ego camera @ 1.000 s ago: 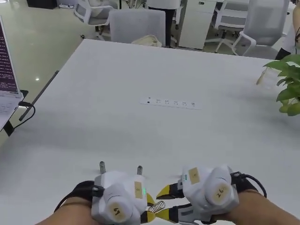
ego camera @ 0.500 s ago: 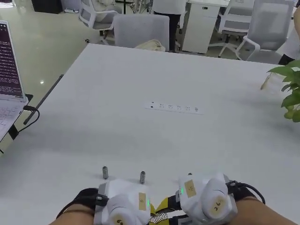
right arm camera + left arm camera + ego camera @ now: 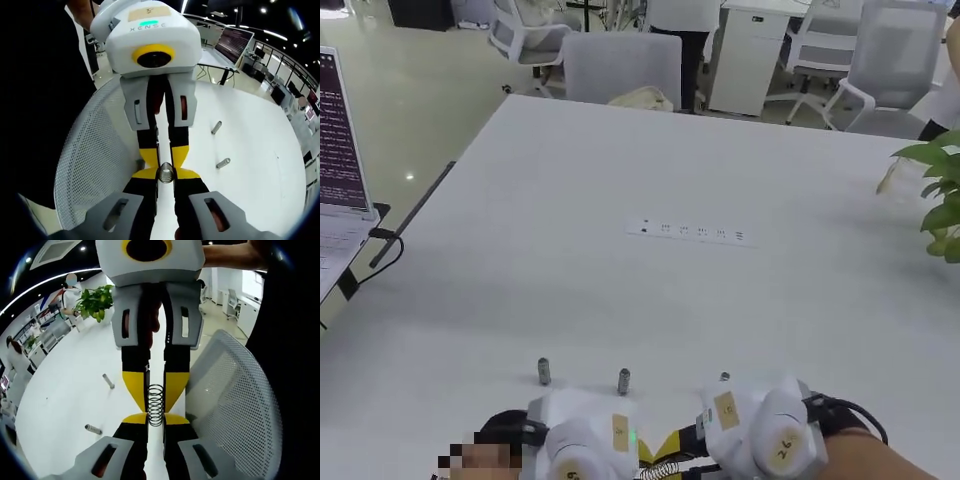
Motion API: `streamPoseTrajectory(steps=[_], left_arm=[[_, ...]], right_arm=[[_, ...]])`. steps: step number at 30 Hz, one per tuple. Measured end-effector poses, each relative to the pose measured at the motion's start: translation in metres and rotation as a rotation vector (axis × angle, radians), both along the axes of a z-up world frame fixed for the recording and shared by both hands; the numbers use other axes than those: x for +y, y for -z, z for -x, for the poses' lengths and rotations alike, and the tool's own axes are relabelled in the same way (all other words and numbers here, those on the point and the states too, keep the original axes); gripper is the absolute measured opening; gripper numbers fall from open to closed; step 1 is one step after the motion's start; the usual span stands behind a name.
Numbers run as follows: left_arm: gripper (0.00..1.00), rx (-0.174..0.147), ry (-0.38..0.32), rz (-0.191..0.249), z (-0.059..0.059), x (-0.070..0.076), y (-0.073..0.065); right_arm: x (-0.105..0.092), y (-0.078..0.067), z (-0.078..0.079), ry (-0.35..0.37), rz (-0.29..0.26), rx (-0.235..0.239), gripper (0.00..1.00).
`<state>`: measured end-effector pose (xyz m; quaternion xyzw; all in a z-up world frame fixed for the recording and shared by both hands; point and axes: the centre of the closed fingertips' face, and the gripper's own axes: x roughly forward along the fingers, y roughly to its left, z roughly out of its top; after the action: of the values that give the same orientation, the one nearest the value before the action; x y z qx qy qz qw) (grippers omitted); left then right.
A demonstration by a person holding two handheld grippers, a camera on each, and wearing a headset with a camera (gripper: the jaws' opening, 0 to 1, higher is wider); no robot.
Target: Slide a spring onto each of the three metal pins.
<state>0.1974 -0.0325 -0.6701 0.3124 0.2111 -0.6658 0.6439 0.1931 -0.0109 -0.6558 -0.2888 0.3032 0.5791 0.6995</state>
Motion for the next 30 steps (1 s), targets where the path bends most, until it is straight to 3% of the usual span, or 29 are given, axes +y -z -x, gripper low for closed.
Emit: streamPoseTrajectory(steps=[10,16,30], left_arm=[[0.09,0.051,-0.082,0.025,-0.007,0.009,0.004],[0.12,0.064,-0.131,0.040,-0.014,0.017,0.002],[0.16,0.071,-0.320,0.106,-0.051,0.050,-0.014]], right_arm=[[-0.011,-0.002,-0.007,0.070,-0.033,0.007,0.09],[-0.020,-0.002,-0.011,0.108,-0.042,0.010,0.09],[-0.046,0.004,-0.021,0.175,-0.019,0.009,0.09]])
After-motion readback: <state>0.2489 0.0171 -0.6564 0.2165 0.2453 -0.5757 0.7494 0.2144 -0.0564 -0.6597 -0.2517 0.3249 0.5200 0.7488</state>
